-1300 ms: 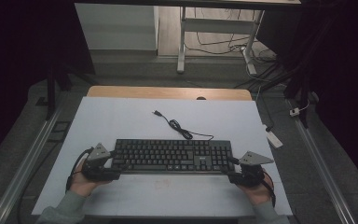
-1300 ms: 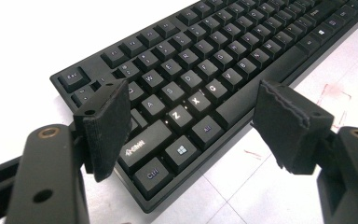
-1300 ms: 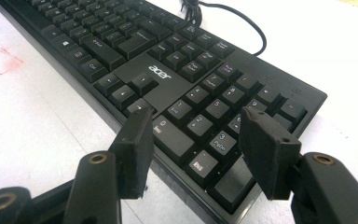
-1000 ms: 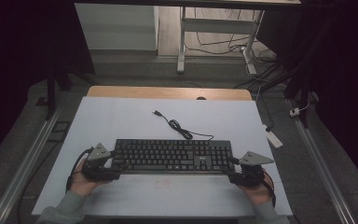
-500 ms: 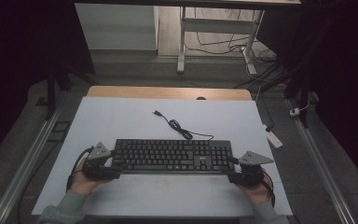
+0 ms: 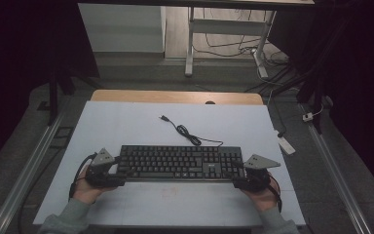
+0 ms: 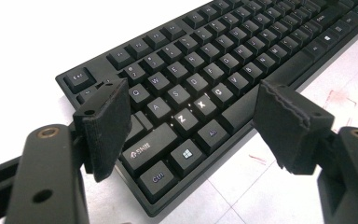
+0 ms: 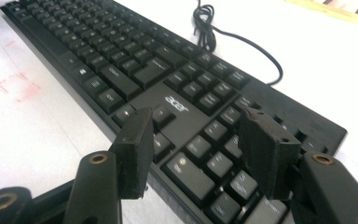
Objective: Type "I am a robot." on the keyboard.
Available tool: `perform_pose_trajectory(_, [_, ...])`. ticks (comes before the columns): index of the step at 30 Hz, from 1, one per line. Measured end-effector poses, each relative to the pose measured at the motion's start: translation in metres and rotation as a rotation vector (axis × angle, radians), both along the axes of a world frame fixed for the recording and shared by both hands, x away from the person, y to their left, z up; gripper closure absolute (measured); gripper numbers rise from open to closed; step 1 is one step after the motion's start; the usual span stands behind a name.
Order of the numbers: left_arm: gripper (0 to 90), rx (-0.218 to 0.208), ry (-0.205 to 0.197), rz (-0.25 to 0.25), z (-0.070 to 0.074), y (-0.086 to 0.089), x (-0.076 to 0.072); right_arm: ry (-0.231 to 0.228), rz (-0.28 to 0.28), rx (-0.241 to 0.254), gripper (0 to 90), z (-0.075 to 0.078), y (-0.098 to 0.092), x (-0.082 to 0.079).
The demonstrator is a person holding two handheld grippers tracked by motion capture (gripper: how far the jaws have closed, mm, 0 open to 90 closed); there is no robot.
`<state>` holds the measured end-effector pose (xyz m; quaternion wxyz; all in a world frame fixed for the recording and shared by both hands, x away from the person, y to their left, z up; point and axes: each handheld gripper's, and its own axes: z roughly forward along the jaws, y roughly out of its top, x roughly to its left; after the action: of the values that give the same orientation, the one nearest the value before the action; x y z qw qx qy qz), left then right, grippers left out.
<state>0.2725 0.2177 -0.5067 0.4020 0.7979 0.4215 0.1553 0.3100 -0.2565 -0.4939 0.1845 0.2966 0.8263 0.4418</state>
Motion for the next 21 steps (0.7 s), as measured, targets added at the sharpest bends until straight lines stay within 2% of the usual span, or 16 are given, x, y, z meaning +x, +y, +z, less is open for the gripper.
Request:
perform_pose_trajectory(7, [28.6,-0.017,0.005,0.003,0.001,0.001,0.000,-0.003,0.029,0.029,50.8,0.006,0.013,0.004])
perform_pose_trajectory(13, [31.2,-0.027,0.003,0.011,0.002,0.002,0.000,-0.003,0.049,0.031,56.6,0.011,0.026,0.007])
perform_pose_trajectory(21, [42.5,-0.053,0.000,0.022,0.004,0.004,0.000,0.013,0.076,0.030,69.6,0.016,0.043,0.015])
